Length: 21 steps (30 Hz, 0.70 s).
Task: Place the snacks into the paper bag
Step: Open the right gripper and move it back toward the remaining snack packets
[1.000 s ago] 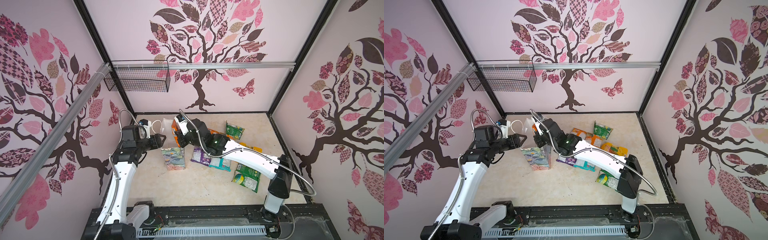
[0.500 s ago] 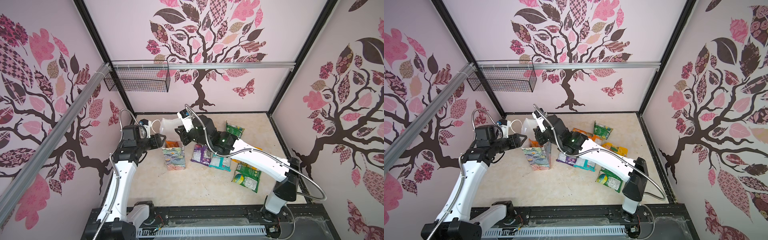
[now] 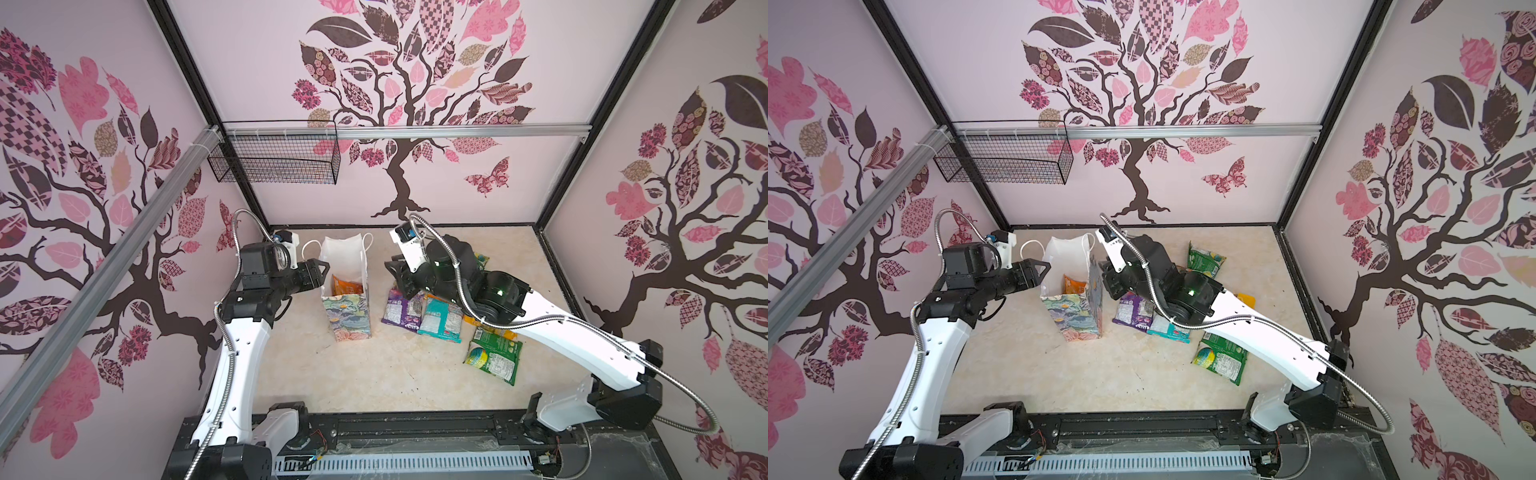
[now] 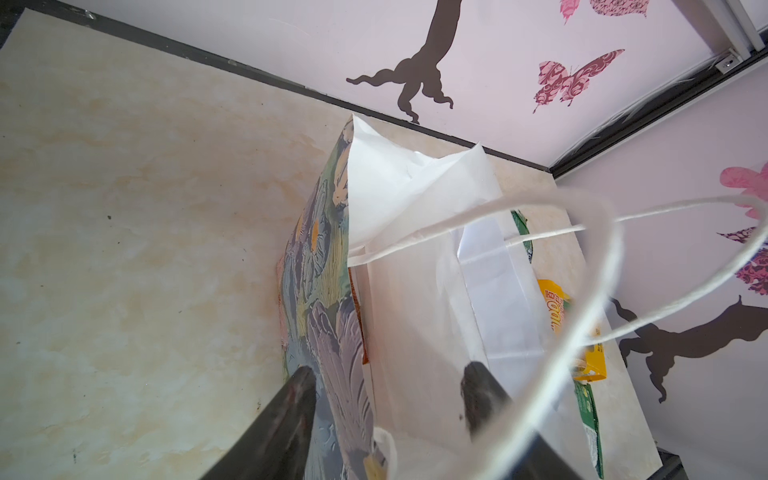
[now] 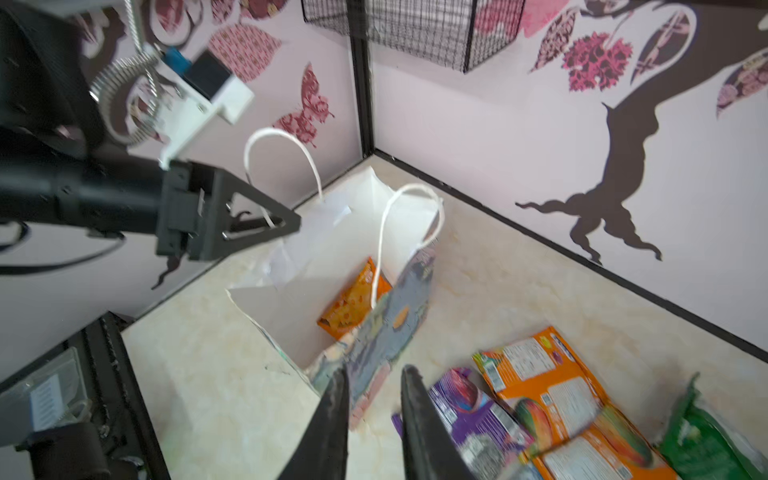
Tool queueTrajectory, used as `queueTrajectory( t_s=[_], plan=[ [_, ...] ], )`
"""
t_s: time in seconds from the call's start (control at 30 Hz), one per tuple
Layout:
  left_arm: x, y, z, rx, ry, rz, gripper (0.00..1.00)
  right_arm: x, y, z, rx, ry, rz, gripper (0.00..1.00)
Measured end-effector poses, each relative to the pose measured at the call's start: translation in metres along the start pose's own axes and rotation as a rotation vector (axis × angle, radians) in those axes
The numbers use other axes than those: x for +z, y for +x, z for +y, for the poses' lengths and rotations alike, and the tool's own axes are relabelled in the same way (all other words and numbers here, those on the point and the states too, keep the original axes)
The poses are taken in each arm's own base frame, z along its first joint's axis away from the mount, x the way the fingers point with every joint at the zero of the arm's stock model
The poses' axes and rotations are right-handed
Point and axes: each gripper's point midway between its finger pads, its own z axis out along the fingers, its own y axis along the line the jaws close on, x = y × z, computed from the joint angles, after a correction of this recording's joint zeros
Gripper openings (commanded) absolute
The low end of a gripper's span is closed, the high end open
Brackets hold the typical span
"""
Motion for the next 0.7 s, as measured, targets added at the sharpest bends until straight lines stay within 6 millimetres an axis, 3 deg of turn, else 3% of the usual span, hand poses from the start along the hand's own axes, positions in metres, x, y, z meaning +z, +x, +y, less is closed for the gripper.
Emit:
queueTrajectory(
  t_s=[0.27,0.47,0.7],
  plan=[
    [-0.001,0.003,0.000,-0.007,-0.003,0.010,0.61,0.004,0.094,-0.073,0.104,0.160,0.204,0.35],
    [-0.003,0.010,-0.001,-0.020,0.002,0.038,0.64,0.015,0.168,-0.092,0.221,0.139,0.370,0.40],
    [-0.011,0.018,-0.001,-0.028,-0.018,0.071,0.66,0.029,0.221,-0.099,0.265,0.162,0.566,0.49]
  ],
)
